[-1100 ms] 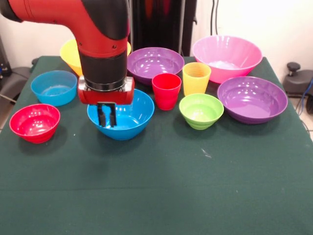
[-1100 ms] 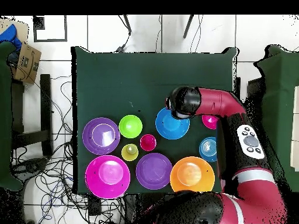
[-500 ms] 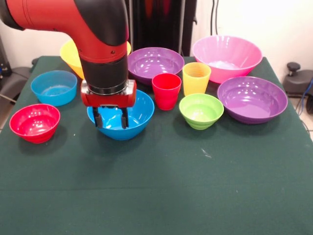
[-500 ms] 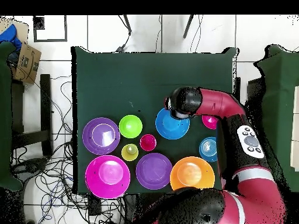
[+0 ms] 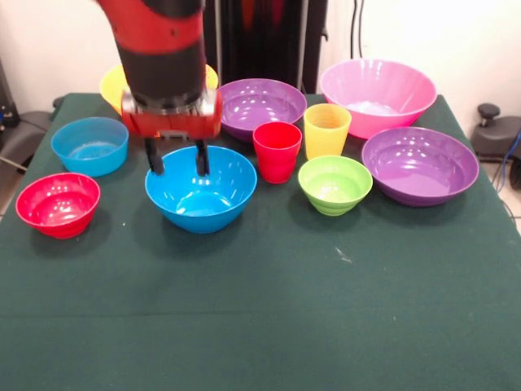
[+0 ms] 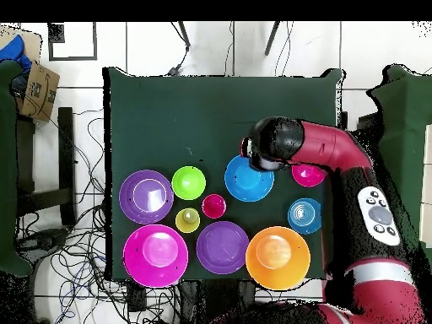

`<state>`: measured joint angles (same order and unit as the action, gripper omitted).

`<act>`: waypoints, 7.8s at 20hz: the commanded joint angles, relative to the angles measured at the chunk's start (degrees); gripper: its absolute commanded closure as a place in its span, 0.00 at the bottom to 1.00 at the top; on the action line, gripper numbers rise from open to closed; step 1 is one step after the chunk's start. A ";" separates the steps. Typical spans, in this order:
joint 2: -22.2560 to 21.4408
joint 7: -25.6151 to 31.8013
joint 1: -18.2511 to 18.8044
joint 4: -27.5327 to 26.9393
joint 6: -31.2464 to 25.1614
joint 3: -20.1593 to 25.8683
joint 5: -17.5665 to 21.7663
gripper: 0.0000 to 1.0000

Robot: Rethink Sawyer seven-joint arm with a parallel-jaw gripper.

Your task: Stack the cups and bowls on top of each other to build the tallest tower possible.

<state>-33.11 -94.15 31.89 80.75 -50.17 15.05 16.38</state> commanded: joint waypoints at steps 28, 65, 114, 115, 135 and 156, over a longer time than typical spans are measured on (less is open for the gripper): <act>-5.35 -3.62 11.72 27.81 27.50 -4.78 5.49 0.00; 5.85 -1.76 9.48 15.61 33.43 -7.57 12.77 0.00; -2.63 -0.46 1.77 14.28 19.44 -9.54 9.05 1.00; -3.27 -0.28 1.05 13.78 17.95 -9.71 8.77 1.00; -6.82 -4.05 -6.64 3.83 -2.37 -7.35 2.26 1.00; -0.28 -10.66 -18.77 2.20 4.26 -8.71 -2.83 1.00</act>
<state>-38.77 -103.10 13.09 84.53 -47.77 1.65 13.14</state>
